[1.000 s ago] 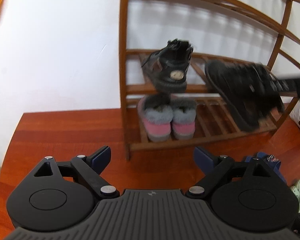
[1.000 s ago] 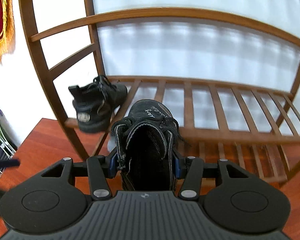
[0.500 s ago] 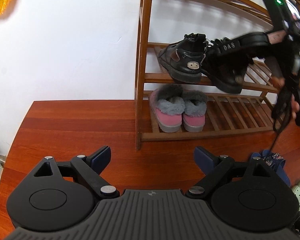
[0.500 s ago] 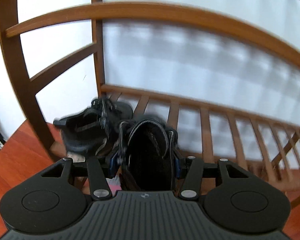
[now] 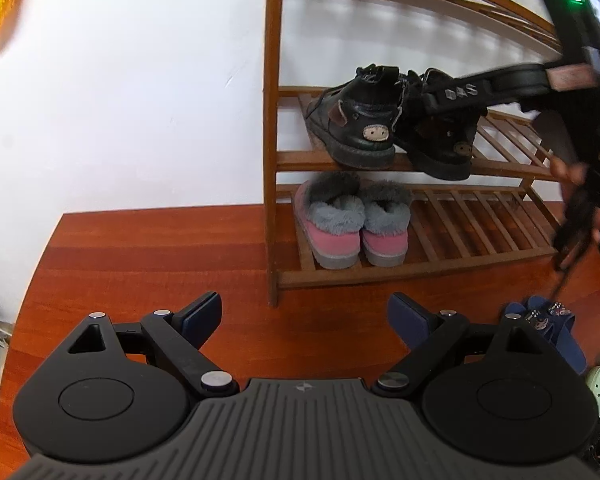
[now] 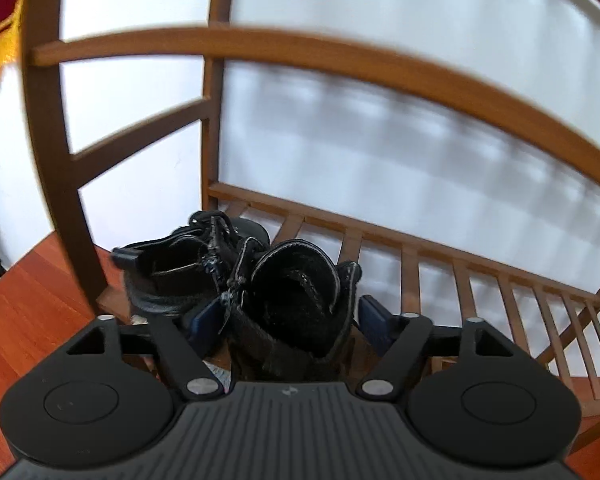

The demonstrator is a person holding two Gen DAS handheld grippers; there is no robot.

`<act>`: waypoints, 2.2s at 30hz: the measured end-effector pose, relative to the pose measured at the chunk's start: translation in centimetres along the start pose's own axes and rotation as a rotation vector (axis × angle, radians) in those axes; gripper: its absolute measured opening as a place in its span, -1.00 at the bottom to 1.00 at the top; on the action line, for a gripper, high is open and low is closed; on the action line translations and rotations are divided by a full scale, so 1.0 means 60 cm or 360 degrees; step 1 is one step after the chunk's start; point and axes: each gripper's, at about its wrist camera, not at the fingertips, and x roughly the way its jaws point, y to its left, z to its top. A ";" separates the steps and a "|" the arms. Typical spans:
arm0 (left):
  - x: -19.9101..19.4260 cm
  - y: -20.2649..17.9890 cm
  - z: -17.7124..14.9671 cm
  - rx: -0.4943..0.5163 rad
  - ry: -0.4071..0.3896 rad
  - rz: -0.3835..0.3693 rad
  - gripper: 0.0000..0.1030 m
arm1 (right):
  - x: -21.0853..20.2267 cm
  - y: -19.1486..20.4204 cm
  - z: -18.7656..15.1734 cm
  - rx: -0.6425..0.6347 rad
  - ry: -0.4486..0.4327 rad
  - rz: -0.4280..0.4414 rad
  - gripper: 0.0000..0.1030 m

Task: Organize scattered shoes
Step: 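Set the black shoes side by side on the middle shelf with both tools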

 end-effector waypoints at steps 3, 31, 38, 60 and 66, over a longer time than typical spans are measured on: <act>0.002 -0.007 0.012 0.0016 -0.0027 -0.0022 0.77 | -0.027 -0.008 -0.017 0.0034 -0.0032 0.0024 0.57; 0.072 -0.063 0.103 0.0143 -0.0280 -0.0156 -0.87 | -0.054 -0.004 -0.125 0.0187 -0.0053 0.0083 -0.68; 0.100 -0.056 0.129 0.0090 -0.0283 -0.0163 -0.86 | -0.035 -0.001 -0.107 0.0170 -0.0068 0.0080 -0.68; 0.170 -0.045 0.170 0.0078 -0.0214 -0.0088 -0.79 | 0.048 -0.014 -0.068 0.0230 -0.0055 0.0069 -0.67; 0.147 -0.047 0.164 0.0077 -0.0199 -0.0124 -0.79 | 0.031 -0.015 -0.077 0.0267 -0.0015 0.0095 -0.66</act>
